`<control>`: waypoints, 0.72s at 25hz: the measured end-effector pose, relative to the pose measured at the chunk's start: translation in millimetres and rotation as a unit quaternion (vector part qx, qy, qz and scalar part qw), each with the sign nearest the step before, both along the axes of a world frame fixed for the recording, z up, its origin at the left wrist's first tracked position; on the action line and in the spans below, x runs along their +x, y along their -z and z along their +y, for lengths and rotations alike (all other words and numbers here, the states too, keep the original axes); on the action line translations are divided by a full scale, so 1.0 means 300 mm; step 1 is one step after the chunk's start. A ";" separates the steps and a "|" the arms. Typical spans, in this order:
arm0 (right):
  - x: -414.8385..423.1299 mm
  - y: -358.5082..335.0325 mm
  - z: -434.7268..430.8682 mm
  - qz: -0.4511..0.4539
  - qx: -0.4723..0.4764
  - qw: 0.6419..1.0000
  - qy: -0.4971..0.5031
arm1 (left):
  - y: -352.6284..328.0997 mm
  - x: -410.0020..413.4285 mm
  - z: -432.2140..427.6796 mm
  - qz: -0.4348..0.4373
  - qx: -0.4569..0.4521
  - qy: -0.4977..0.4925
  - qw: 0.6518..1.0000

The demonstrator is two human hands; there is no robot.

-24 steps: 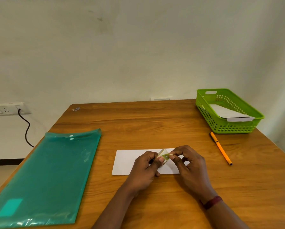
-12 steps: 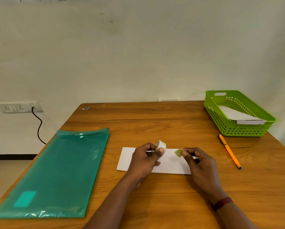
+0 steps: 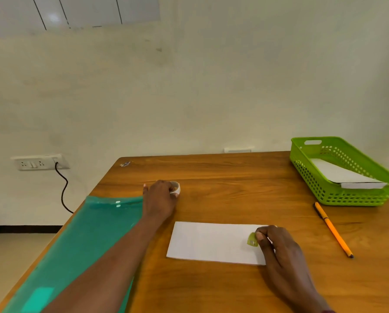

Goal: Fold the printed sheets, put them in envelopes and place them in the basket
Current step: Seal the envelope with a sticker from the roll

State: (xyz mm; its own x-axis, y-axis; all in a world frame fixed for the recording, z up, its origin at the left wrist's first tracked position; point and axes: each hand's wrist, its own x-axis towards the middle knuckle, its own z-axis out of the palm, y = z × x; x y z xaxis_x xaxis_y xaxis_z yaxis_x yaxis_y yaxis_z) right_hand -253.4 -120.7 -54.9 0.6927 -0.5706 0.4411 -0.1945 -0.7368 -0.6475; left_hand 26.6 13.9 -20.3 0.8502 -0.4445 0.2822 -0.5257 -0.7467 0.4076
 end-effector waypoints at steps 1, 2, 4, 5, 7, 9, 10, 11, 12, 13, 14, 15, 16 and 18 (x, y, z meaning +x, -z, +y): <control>0.000 0.005 -0.001 -0.001 -0.016 1.000 -0.002 | 0.006 0.026 0.002 -0.015 0.030 -0.001 0.999; 0.004 0.007 -0.003 -0.002 -0.025 1.000 -0.003 | 0.010 0.051 0.001 -0.022 0.050 -0.006 0.999; 0.015 0.011 -0.011 -0.001 -0.026 1.000 -0.001 | 0.016 0.082 -0.003 -0.017 0.073 -0.016 0.997; 0.020 0.013 -0.014 0.000 -0.031 1.000 -0.003 | 0.024 0.088 -0.005 -0.015 0.082 -0.014 0.996; 0.025 0.015 -0.019 -0.004 -0.046 0.999 -0.006 | 0.039 0.092 -0.014 -0.012 0.093 0.003 0.996; 0.024 0.012 -0.018 0.001 -0.064 0.998 -0.006 | 0.040 0.090 -0.017 0.002 0.082 0.021 0.996; 0.023 0.012 -0.020 0.008 -0.077 0.997 -0.006 | 0.039 0.088 -0.015 0.003 0.075 0.025 0.997; 0.023 0.013 -0.021 0.016 -0.087 0.996 -0.005 | 0.036 0.084 -0.011 -0.007 0.069 0.024 0.997; 0.021 0.015 -0.021 0.019 -0.098 0.995 -0.005 | 0.033 0.071 -0.008 -0.025 0.056 0.018 0.998; 0.019 0.016 -0.018 0.020 -0.107 0.994 -0.004 | 0.032 0.043 -0.007 -0.043 0.027 0.010 0.999; 0.018 0.015 -0.015 0.018 -0.113 0.993 0.002 | 0.030 -0.001 -0.008 -0.053 -0.012 0.011 0.998; 0.019 0.010 -0.013 0.012 -0.113 0.993 0.012 | 0.032 -0.061 -0.013 -0.054 -0.051 0.031 0.997; 0.020 0.007 -0.015 0.003 -0.109 0.994 0.030 | 0.042 -0.134 -0.023 -0.047 -0.082 0.068 0.993; 0.023 0.007 -0.016 -0.014 -0.089 0.993 0.082 | 0.068 -0.289 -0.051 -0.011 -0.108 0.139 0.984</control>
